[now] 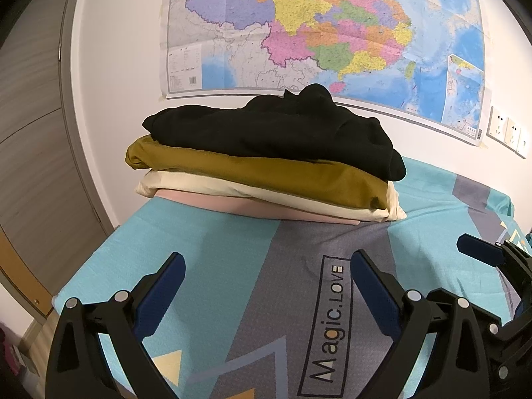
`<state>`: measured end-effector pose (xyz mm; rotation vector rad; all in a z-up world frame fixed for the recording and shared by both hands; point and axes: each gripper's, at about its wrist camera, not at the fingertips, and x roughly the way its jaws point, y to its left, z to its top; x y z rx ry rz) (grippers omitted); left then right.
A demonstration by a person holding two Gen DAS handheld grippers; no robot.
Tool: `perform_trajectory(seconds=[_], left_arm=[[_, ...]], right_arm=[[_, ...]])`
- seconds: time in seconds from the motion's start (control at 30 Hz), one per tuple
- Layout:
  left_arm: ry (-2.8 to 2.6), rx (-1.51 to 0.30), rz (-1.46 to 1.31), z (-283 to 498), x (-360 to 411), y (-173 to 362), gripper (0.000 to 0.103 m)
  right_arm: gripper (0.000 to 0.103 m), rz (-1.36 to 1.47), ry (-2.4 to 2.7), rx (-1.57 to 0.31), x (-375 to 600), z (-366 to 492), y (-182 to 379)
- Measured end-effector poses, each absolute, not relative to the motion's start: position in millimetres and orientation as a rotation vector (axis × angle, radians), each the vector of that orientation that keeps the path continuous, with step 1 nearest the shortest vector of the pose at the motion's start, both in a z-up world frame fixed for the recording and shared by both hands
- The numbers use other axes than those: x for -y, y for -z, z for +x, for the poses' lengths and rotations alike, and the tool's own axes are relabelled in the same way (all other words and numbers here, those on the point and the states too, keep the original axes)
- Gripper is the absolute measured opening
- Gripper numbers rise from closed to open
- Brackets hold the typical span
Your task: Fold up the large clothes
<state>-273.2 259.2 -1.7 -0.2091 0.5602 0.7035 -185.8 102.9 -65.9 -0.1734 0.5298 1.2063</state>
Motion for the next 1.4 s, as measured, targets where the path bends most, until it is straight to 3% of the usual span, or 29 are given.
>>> perform_trajectory(seconds=[0.87, 1.07, 1.4], left_arm=[[-0.674, -0.577, -0.196, -264, -257, 8, 0.096], [-0.539, -0.593, -0.129, -236, -225, 14, 0.096], [-0.315, -0.772, -0.153, -138, -149, 50, 0.096]], right_arm=[[0.097, -0.161, -1.186, -0.539, -99, -181, 70], [0.097, -0.129, -1.077, -0.584, -59, -163, 80], [0.097, -0.167, -0.596, -0.722, 53, -108, 119]])
